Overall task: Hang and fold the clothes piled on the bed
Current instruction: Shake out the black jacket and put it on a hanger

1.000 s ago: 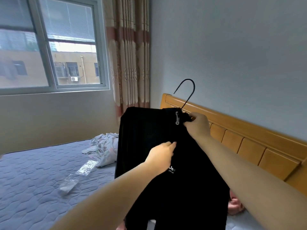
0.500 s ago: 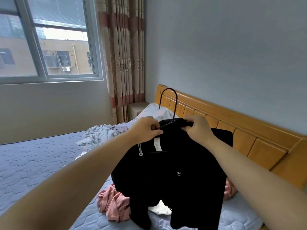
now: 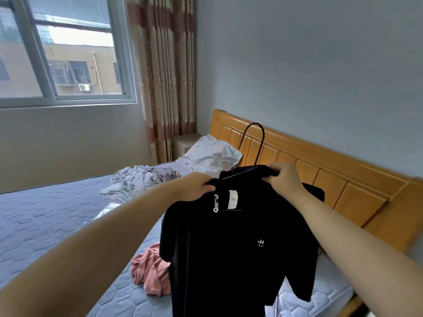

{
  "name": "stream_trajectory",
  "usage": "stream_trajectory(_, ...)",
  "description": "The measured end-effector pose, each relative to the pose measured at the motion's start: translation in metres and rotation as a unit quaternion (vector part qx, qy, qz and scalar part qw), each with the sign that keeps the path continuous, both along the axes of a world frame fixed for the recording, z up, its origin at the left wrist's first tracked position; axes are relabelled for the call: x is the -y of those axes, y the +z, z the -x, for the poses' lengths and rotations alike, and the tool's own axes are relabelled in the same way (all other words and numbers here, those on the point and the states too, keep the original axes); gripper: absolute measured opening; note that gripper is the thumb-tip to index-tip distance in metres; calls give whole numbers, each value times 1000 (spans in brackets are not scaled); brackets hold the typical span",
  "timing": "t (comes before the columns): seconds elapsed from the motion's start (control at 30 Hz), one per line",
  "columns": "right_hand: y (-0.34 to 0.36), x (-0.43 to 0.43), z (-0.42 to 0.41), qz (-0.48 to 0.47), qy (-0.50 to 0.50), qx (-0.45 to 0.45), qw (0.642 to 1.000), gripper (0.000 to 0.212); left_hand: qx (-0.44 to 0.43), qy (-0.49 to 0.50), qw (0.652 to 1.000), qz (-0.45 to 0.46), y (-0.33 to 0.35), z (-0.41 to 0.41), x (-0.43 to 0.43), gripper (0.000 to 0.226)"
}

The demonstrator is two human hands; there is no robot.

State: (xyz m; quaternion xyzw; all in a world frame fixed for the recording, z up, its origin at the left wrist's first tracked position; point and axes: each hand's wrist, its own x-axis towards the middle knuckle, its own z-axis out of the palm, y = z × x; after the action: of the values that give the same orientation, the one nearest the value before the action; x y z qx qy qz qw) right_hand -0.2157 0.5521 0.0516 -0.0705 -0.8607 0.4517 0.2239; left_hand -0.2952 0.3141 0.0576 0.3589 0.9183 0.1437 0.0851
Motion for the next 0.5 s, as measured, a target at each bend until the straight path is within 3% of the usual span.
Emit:
stream_trajectory(0.13, 1, 3, 2, -15, 24, 21, 999, 19, -48, 16, 989, -140, -3, -16, -28, 16)
stream_trajectory(0.17, 1, 2, 2, -48, 9, 18, 999, 16, -66, 36, 984, -159, -3, -16, -31, 16)
stream_trajectory(0.2, 2, -1, 2, -139, -35, -4, 990, 13, -83, 56, 980, -172, -3, -15, -33, 17)
stream_trajectory(0.27, 5, -9, -1, -380, -137, -89, 910, 17, -106, 91, 972, -190, -5, -13, -33, 20)
stream_trajectory(0.3, 9, -13, -6, -457, -162, -95, 869, 25, -113, 107, 968, -198, -6, -12, -31, 19)
stream_trajectory(0.33, 15, -15, -12, -490, -158, -45, 856, 30, -120, 123, 963, -206, -7, -12, -30, 18)
stream_trajectory(0.43, 35, -17, -21, -414, -170, 115, 887, 29, -135, 147, 957, -212, -7, -12, -25, 16)
stream_trajectory(0.5, 53, -16, -19, -367, -199, 144, 897, 28, -139, 150, 955, -214, -8, -13, -23, 13)
